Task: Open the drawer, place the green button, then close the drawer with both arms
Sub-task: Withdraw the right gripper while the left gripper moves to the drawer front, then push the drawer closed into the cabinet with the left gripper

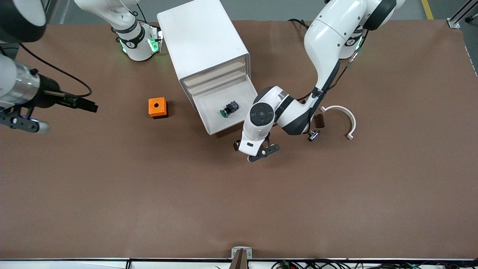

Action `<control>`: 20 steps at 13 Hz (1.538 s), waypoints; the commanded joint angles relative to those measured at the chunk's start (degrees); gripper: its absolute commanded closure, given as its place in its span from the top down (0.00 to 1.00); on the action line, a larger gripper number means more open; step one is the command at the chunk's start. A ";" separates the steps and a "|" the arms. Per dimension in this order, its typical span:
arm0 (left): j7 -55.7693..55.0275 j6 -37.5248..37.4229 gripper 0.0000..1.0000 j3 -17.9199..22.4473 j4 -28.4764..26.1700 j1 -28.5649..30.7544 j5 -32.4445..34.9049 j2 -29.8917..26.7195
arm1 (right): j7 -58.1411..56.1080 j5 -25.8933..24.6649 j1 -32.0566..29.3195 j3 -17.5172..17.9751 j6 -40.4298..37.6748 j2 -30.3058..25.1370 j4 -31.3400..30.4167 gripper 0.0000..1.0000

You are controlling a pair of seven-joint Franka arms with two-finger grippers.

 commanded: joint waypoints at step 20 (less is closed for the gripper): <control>-14.74 2.71 1.00 -3.30 -0.70 -13.49 -3.44 1.39 | -14.26 -7.15 -6.44 1.15 2.09 -1.05 1.56 1.00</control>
